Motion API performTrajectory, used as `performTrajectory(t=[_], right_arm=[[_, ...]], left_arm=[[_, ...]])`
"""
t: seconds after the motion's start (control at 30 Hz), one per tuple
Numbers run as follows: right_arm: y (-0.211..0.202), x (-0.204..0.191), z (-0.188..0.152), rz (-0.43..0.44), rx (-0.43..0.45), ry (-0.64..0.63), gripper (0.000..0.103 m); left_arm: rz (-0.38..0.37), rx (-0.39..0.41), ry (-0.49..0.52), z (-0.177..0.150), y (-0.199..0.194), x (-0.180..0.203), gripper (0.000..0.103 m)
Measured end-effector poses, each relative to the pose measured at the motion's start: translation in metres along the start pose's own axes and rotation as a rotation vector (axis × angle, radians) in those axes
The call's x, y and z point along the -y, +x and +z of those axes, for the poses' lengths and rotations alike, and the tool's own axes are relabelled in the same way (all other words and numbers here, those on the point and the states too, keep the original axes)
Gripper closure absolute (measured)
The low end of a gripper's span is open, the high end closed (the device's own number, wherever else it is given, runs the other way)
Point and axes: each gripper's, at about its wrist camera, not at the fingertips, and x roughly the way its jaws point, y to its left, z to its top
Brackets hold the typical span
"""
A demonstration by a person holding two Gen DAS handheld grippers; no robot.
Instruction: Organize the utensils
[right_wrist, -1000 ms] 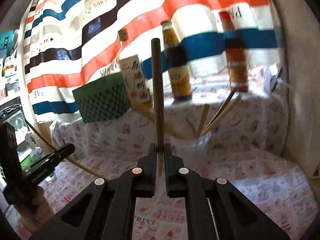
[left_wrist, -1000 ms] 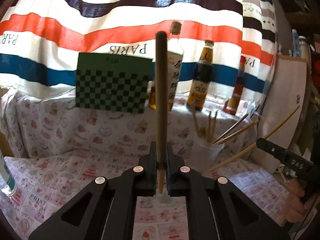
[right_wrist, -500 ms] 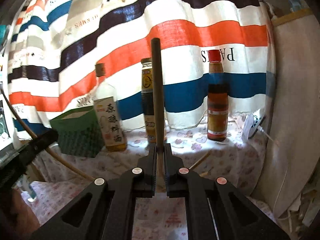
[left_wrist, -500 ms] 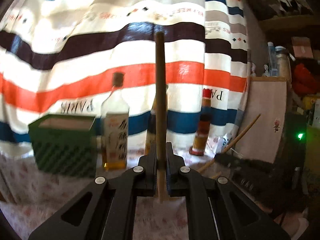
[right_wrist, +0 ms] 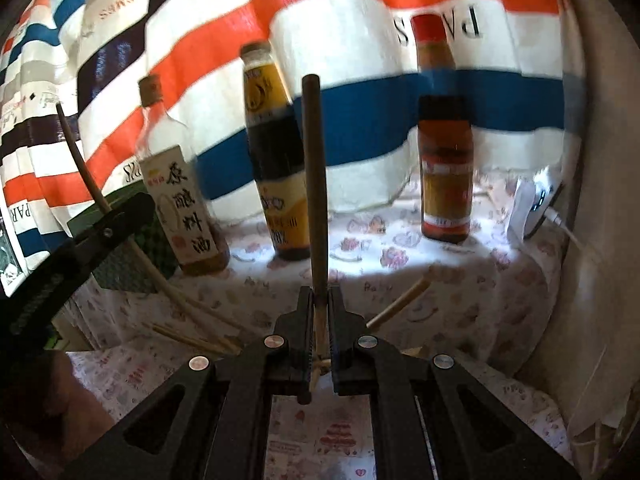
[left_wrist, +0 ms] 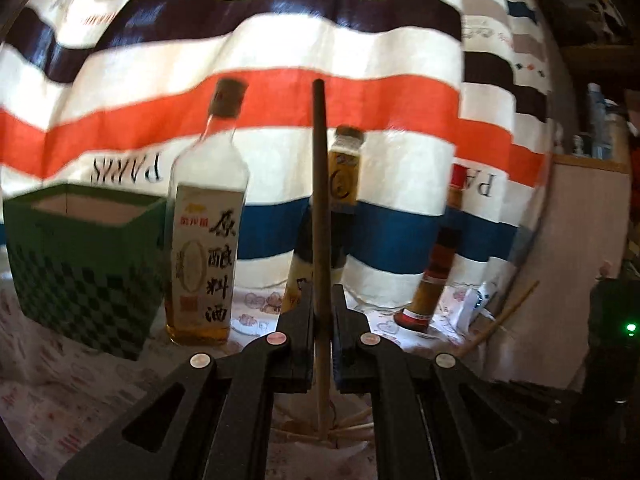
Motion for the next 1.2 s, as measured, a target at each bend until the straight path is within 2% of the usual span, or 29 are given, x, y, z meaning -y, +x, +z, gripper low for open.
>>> performTrajectory(t=[0.13,0.23,0.53,0.6,0.67,0.73,0.8,0.83,0.93,1.0,1.03,1.13,1.2], right_arm=[[0.008,0.004,-0.002,0.019,-0.038,0.011,0.095],[0.010,0.005,-0.002,0.029,-0.053,0.018,0.095],[0.014,0.010,-0.002,0.036,-0.063,0.039,0.095],[0.014,0.012,-0.001,0.044,-0.062,0.051,0.095],[0.012,0.012,0.000,0.056,-0.061,0.052,0.095],[0.009,0.013,0.001,0.063,-0.054,0.052,0.093],[0.005,0.013,0.002,0.069,-0.044,0.051,0.083],[0.003,0.013,0.003,0.070,-0.038,0.055,0.074],[-0.008,0.015,0.007,0.084,-0.005,0.075,0.066],[-0.017,0.015,0.010,0.096,0.018,0.079,0.056],[-0.022,0.015,0.011,0.093,0.034,0.079,0.048],[-0.044,0.009,0.015,0.086,0.102,0.060,0.041],[-0.057,0.002,0.015,0.095,0.131,0.042,0.030]], left_arm=[[0.009,-0.026,-0.015,-0.016,0.018,-0.002,0.097],[0.013,-0.049,0.011,-0.027,0.026,0.000,0.097],[-0.002,-0.087,0.073,-0.040,0.030,0.004,0.095],[-0.004,-0.085,0.073,-0.037,0.025,0.003,0.083],[-0.008,-0.075,0.079,-0.034,0.018,0.003,0.061],[-0.004,-0.059,0.094,-0.029,0.010,0.005,0.052],[0.001,-0.049,0.108,-0.024,0.000,0.005,0.045],[0.004,-0.044,0.110,-0.022,-0.005,0.005,0.040],[0.018,-0.027,0.111,-0.014,-0.024,-0.001,0.030],[0.037,-0.008,0.113,-0.009,-0.041,-0.007,0.023],[0.045,0.004,0.118,-0.006,-0.050,-0.010,0.020],[0.087,0.037,0.154,0.001,-0.075,-0.017,0.010],[0.116,0.058,0.184,0.004,-0.089,-0.021,0.006]])
